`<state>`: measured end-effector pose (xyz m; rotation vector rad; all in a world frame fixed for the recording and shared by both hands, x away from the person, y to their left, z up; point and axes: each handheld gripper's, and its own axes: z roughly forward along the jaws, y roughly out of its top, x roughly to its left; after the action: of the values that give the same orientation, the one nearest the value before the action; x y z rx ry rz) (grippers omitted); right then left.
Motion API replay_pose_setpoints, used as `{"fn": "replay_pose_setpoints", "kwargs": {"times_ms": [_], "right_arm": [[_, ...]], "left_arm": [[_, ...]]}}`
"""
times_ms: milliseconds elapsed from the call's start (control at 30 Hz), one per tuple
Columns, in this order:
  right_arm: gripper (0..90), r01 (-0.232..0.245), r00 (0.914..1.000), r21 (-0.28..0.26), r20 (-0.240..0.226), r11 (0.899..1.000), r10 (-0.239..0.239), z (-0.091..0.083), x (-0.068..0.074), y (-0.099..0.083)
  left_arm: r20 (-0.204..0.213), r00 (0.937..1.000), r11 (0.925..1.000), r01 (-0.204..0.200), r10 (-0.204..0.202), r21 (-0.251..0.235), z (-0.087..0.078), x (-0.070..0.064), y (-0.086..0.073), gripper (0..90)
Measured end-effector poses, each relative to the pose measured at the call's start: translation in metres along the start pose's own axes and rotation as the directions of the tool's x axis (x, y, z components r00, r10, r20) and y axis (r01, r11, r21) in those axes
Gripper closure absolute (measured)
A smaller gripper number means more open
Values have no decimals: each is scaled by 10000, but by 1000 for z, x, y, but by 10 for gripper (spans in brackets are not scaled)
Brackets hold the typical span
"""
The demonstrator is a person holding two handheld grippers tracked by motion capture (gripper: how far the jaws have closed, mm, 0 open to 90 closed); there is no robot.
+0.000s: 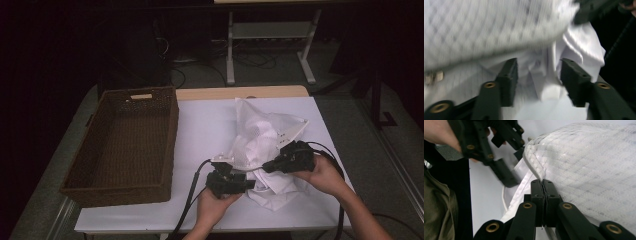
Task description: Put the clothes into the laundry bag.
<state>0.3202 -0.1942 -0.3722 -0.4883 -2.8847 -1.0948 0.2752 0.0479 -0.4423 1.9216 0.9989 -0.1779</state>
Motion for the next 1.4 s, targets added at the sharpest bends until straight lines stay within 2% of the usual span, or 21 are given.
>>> {"fn": "replay_pose_setpoints", "kwargs": {"times_ms": [67, 100, 167, 267, 333, 400, 433, 500, 667, 767, 833, 933, 1000, 1100, 1167, 1300, 1400], "right_arm": [[879, -3, 10000, -29, 9, 10000, 3, 1, -1, 2], [880, -13, 10000, -36, -14, 10000, 13, 2, -1, 3], [880, 53, 10000, 33, -35, 10000, -53, 5, -1, 5], [879, 141, 9999, 77, -38, 9999, -140, 7, 1, 8], [880, 171, 9998, 65, -57, 9998, -171, 7, 2, 9], [880, 228, 9997, -8, -59, 9997, -228, 4, 3, 10], [880, 220, 9997, -63, -111, 9997, -221, 3, 4, 11], [880, 318, 9994, -159, -110, 9994, -319, 0, 7, 12], [880, 756, 9966, -606, -282, 9953, -774, -8, 18, 20], [880, 948, 9933, -934, -573, 9911, -1004, -11, 26, 28], [880, 1144, 9903, -1001, -680, 9884, -1215, -12, 30, 33], [880, 1324, 9899, -705, -410, 9887, -1355, -10, 34, 37], [880, 1242, 9914, -562, -343, 9907, -1263, -9, 33, 36], [880, 1059, 9933, -598, -407, 9926, -1084, -9, 30, 31], [880, 1007, 9942, -556, -336, 9934, -1026, -9, 27, 27], [880, 692, 9973, -473, -204, 9965, -702, -8, 17, 20], [880, 394, 9992, -198, -110, 9990, -396, -5, 10, 12]], "left_arm": [[234, 9997, 9999, 66, -69, 122, 2, 0, -3, 426], [259, 9997, 9998, 13, -19, 210, 6, -1, -3, 422], [401, 9990, 9990, 180, -197, 416, 18, -3, 0, 412], [238, 9993, 9989, 279, -289, 385, 37, -7, 8, 456], [327, 9981, 9986, 522, -525, 93, 43, -6, 12, 558], [416, 9986, 9992, 336, -328, -204, 43, -6, 13, 715], [425, 9989, 9993, 214, -202, -296, 42, -7, 14, 765], [414, 9991, 9984, -14, 37, -558, 34, -10, 15, 811], [850, 9955, 9928, -316, 416, -1156, 2, -23, 16, 830], [1071, 9917, 9884, -559, 713, -1409, -17, -34, 12, 830], [1016, 9924, 9883, -548, 696, -1422, -21, -35, 11, 830], [863, 9952, 9889, -329, 457, -1452, -13, -28, 13, 829], [612, 9974, 9880, -292, 389, -1516, -4, -23, 14, 828], [200, 9998, 9861, 13, 21, -1661, 10, -14, 15, 829], [179, 9996, 9832, 268, -239, -1805, 17, -9, 18, 829], [-91, 9998, 9842, 181, -201, -1761, 23, -8, 20, 819], [-116, 9999, 9910, 47, -63, -1339, 21, -7, 16, 790]]}}
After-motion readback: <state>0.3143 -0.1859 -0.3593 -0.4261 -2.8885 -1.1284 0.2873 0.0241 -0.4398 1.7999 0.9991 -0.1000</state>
